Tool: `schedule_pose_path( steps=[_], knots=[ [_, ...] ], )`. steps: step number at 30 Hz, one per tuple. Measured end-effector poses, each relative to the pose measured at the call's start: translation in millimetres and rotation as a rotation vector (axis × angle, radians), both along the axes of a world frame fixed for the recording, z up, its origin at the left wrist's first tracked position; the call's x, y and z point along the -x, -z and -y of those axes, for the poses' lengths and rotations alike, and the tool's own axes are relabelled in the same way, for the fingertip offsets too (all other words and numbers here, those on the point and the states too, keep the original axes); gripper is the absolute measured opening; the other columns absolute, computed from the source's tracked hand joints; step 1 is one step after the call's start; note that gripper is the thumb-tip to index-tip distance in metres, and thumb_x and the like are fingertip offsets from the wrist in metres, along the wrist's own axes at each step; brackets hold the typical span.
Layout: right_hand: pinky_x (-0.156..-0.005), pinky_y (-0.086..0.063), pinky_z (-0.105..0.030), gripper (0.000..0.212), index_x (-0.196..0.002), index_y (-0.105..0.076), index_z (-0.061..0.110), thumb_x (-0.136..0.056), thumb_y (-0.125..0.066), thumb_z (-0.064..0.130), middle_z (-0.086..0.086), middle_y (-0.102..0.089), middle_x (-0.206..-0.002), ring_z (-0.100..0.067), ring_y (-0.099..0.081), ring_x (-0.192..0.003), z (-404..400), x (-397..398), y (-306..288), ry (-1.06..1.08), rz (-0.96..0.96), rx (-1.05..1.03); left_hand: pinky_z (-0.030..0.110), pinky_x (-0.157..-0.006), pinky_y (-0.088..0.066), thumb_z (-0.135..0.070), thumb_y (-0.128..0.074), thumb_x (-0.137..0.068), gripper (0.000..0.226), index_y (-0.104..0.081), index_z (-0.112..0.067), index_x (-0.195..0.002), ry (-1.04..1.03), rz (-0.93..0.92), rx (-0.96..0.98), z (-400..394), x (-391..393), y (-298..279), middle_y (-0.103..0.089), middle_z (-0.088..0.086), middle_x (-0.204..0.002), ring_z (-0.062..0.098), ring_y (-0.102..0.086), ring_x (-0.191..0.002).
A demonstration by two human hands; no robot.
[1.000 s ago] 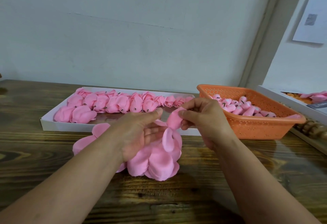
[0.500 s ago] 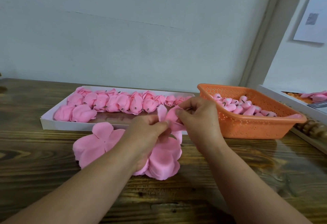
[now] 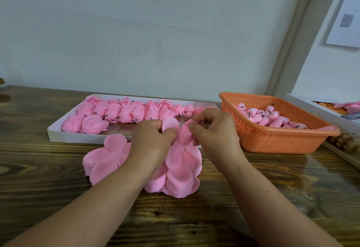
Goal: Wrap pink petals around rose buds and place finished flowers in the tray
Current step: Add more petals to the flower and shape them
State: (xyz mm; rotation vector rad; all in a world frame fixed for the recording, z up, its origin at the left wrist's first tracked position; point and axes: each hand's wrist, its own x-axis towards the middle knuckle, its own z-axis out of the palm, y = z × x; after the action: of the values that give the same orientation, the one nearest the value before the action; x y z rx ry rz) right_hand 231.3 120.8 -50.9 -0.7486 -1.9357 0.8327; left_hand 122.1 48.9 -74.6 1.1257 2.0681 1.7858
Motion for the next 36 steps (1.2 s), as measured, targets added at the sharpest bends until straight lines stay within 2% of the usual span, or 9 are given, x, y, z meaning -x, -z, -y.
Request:
schedule_pose_path(
  steps=[7,12,15,18,22,25,27,32,36],
  knots=[
    [-0.06,-0.054,-0.043,0.025,-0.065,-0.061,0.017,-0.079,-0.062,-0.004,-0.003,-0.059,-0.056,-0.027,-0.058,-0.057,3.5,0.4,-1.3,-0.095,0.013,-0.052,0.041,-0.053,-0.044,-0.011,-0.06,-0.085,0.026,-0.066,0.011,-0.074,-0.053,-0.068,-0.002,-1.8,7.1,2.1,-0.062,0.032,-0.075,0.018,-0.048,-0.058],
    [-0.062,-0.054,-0.037,0.031,-0.064,-0.057,0.023,-0.081,-0.063,-0.002,0.009,-0.054,-0.056,-0.012,-0.053,-0.054,4.0,0.6,-1.6,-0.152,0.092,-0.077,0.035,-0.05,-0.04,-0.013,-0.061,-0.087,0.033,-0.063,0.004,-0.06,-0.021,-0.133,0.022,-0.9,3.8,0.1,-0.058,0.025,-0.06,0.019,-0.047,-0.053],
    [-0.064,-0.055,-0.041,0.029,-0.065,-0.058,0.022,-0.083,-0.063,0.0,0.005,-0.055,-0.056,-0.016,-0.055,-0.056,2.3,-1.0,-1.5,-0.156,0.113,-0.057,0.029,-0.052,-0.031,-0.02,-0.057,-0.094,0.042,-0.059,0.008,-0.062,0.04,-0.181,0.046,0.7,-1.4,-2.1,-0.049,0.016,-0.057,0.02,-0.04,-0.054],
    [-0.065,-0.055,-0.045,0.023,-0.068,-0.061,0.016,-0.082,-0.062,-0.001,-0.005,-0.062,-0.065,-0.026,-0.061,-0.062,0.7,-2.2,-1.8,-0.158,0.099,-0.048,0.039,-0.06,-0.042,-0.026,-0.048,-0.098,0.046,-0.06,0.007,-0.067,0.13,-0.208,0.054,3.3,-6.7,-6.5,-0.058,0.025,-0.068,0.031,-0.051,-0.06],
    [-0.067,-0.053,-0.051,0.018,-0.068,-0.065,0.009,-0.079,-0.063,-0.006,-0.012,-0.065,-0.089,-0.033,-0.062,-0.07,-0.1,-1.9,-1.9,-0.148,0.071,-0.031,0.05,-0.083,-0.051,-0.035,-0.041,-0.098,0.051,-0.066,0.004,-0.075,0.264,0.055,0.049,3.6,-7.1,-8.8,-0.068,0.025,-0.082,0.038,-0.066,-0.082],
    [-0.064,-0.052,-0.055,0.023,-0.064,-0.065,0.011,-0.076,-0.061,-0.008,-0.014,-0.068,-0.084,-0.038,-0.062,-0.069,-2.5,-3.9,-1.8,-0.128,0.051,0.009,0.047,-0.087,-0.054,-0.027,-0.044,-0.097,0.043,-0.076,-0.012,-0.072,0.286,0.298,0.008,2.0,-2.1,-8.8,-0.074,0.013,-0.079,0.024,-0.07,-0.076],
    [-0.062,-0.053,-0.055,0.02,-0.066,-0.066,0.006,-0.076,-0.06,-0.009,-0.017,-0.068,-0.08,-0.04,-0.062,-0.067,-4.3,-4.5,-2.0,-0.123,0.041,0.03,0.051,-0.09,-0.051,-0.013,-0.049,-0.094,0.03,-0.074,-0.001,-0.084,0.312,0.305,0.011,1.7,-0.6,-8.4,-0.07,0.026,-0.09,0.026,-0.065,-0.079],
    [-0.055,-0.054,-0.045,0.024,-0.064,-0.064,0.008,-0.078,-0.061,-0.011,-0.014,-0.068,-0.082,-0.034,-0.061,-0.058,-3.5,-4.4,-1.9,-0.134,0.004,0.066,0.023,-0.065,-0.056,0.008,-0.055,-0.089,0.023,-0.07,-0.007,-0.082,0.319,0.255,-0.016,2.5,1.0,-4.9,-0.072,0.013,-0.077,0.019,-0.065,-0.072],
    [-0.044,-0.048,-0.026,0.018,-0.068,-0.063,0.002,-0.079,-0.061,-0.012,-0.014,-0.068,-0.083,-0.014,-0.056,-0.047,-3.5,-5.2,-2.1,-0.198,-0.046,0.199,0.017,-0.058,-0.054,0.005,-0.062,-0.087,0.024,-0.071,-0.014,-0.075,0.342,0.254,-0.064,3.0,1.4,-3.4,-0.072,0.0,-0.067,0.008,-0.066,-0.062]
  ],
)
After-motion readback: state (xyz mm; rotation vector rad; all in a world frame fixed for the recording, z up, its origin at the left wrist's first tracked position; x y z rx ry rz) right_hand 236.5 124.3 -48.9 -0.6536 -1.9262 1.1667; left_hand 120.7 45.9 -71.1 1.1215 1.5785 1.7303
